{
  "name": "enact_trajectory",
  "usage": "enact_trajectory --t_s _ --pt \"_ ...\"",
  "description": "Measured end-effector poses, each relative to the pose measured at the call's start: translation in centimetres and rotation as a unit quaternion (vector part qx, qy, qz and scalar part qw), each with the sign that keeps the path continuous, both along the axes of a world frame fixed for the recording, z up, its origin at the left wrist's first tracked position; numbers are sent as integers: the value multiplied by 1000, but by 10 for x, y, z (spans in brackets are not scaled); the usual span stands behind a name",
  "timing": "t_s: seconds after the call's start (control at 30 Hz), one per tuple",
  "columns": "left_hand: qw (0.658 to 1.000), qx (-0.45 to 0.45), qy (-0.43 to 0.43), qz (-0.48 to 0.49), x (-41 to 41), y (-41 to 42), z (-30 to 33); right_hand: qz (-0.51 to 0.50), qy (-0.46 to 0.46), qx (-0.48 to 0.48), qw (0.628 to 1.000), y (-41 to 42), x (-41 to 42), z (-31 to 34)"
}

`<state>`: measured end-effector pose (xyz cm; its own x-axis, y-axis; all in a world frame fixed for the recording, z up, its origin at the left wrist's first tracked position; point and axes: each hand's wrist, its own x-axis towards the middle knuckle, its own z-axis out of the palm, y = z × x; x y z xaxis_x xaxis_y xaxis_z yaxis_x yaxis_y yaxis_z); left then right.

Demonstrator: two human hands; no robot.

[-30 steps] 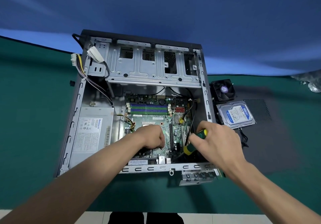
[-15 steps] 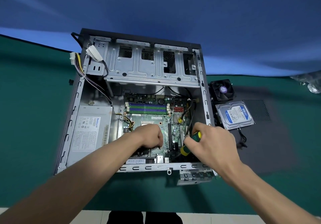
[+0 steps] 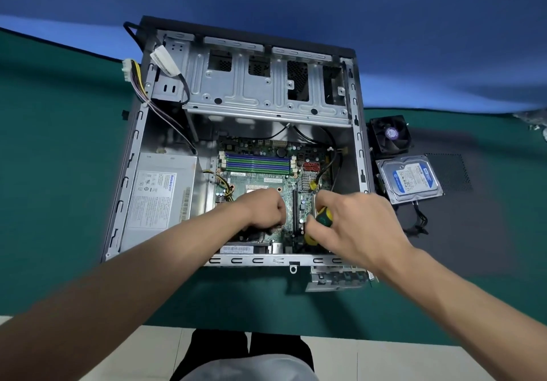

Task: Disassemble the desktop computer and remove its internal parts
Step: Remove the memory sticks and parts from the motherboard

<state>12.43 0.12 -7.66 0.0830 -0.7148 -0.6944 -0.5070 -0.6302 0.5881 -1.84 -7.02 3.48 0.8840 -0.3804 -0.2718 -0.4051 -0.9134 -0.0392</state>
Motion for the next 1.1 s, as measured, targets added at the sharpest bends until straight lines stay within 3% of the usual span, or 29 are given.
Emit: enact_trajectory --t_s 0.17,0.3,0.47,0.57,0.67,0.83,0.97,1.1 --pt "1000 4 25 -7 -2 1 1 -49 28 6 998 -3 12 7" --pt "999 3 -23 -25 -1 2 0 -41 109 42 992 -2 24 13" --pt "997 -1 -63 -43 -1 0 -2 -16 166 167 972 -5 26 23" --pt "997 -2 -57 -44 -1 0 -5 -38 209 152 965 -6 26 25" --pt "997 1 -57 -46 -2 0 -6 -67 177 105 976 -7 22 24" --pt "997 1 -56 -54 -2 -1 -9 -54 139 171 974 -8 13 27" --pt "997 5 -57 -51 -2 -1 -11 -79 147 104 980 -8 15 26" --pt "998 6 -45 -42 -1 -1 -12 -86 155 178 968 -9 16 25"
